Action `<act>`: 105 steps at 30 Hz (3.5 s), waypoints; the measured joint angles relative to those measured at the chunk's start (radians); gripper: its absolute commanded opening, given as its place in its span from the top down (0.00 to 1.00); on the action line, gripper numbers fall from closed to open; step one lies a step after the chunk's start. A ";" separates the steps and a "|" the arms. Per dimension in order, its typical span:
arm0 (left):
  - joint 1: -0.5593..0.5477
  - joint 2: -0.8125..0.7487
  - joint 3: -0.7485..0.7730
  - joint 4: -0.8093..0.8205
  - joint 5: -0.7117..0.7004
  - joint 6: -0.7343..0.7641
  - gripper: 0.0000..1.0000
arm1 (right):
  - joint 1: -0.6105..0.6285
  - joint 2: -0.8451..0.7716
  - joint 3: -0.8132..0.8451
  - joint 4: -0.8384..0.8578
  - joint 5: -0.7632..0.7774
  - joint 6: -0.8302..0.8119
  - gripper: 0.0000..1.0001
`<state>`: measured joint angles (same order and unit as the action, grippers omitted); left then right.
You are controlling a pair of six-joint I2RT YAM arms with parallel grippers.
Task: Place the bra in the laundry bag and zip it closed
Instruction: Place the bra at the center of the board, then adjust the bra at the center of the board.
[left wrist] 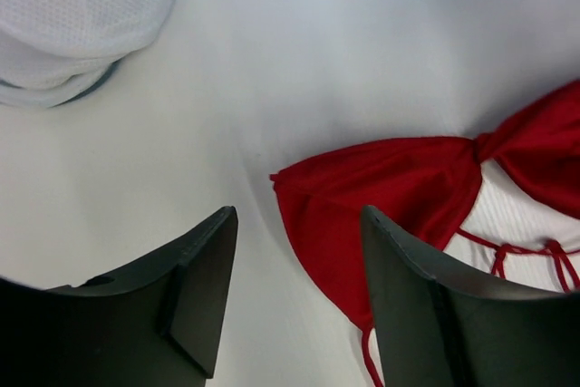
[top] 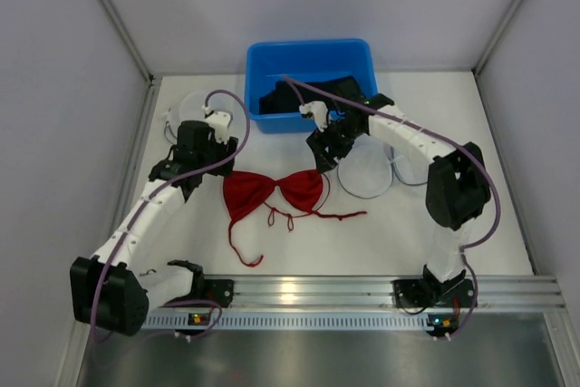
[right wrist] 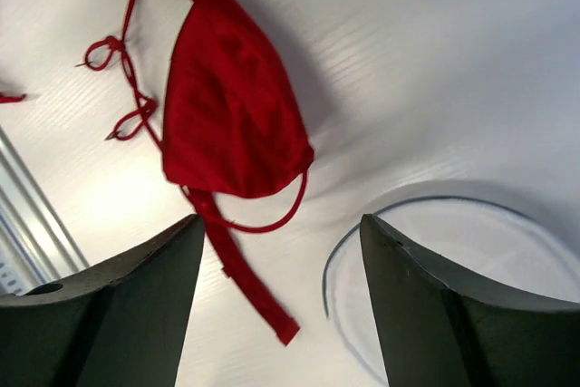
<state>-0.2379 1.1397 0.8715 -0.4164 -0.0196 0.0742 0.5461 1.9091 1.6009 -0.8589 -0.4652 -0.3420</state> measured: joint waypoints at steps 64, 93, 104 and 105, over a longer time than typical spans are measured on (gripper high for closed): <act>-0.293 0.389 -0.069 -0.105 0.523 1.321 0.77 | 0.092 0.066 -0.311 0.225 -0.111 0.236 0.77; -0.326 0.123 -0.064 -0.471 0.552 1.471 0.62 | 0.092 0.034 -0.298 0.191 -0.075 0.193 0.63; -0.497 0.127 -0.075 -0.333 0.489 1.444 0.53 | 0.092 -0.054 -0.294 0.185 -0.198 0.216 0.66; -0.512 0.135 -0.076 -0.316 0.478 1.448 0.53 | 0.092 -0.053 -0.294 0.185 -0.201 0.215 0.67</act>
<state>-0.7494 1.2747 0.7959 -0.7326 0.4580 1.5219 0.6384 1.8561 1.3071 -0.6739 -0.6666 -0.1268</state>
